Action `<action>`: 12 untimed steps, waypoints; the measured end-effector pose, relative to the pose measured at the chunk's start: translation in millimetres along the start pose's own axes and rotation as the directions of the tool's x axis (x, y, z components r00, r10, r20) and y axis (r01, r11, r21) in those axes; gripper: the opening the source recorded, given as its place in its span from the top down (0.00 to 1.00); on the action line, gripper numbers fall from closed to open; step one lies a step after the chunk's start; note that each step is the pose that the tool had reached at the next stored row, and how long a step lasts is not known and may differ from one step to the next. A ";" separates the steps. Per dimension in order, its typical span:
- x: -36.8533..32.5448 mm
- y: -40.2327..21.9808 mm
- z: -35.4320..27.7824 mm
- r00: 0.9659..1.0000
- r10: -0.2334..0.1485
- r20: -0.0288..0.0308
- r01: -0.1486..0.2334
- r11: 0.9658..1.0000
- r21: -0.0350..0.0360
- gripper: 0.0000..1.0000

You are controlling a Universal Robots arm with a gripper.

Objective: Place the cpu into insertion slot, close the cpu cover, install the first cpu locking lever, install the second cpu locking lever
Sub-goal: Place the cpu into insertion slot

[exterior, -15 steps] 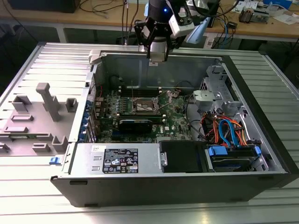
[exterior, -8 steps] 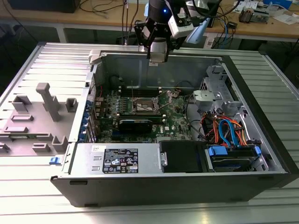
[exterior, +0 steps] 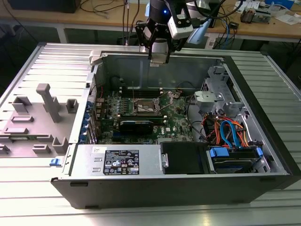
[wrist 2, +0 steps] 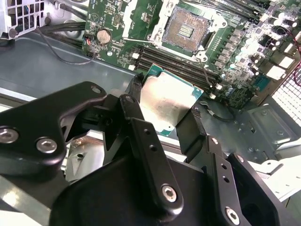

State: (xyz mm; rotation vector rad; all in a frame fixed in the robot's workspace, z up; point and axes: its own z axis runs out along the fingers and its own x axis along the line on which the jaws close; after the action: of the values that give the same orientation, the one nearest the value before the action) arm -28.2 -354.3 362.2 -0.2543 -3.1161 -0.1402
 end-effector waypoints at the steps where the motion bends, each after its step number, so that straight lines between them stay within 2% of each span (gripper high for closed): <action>1: 0.0 0.0 0.0 1.000 0.000 0.000 0.000 1.000 0.000 0.46; 12: -0.2 -1.3 -0.1 1.000 0.001 0.000 -0.001 1.000 0.000 0.46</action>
State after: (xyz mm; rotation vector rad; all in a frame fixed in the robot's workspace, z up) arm -28.2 -355.6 362.1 -0.2552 -3.1160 -0.1400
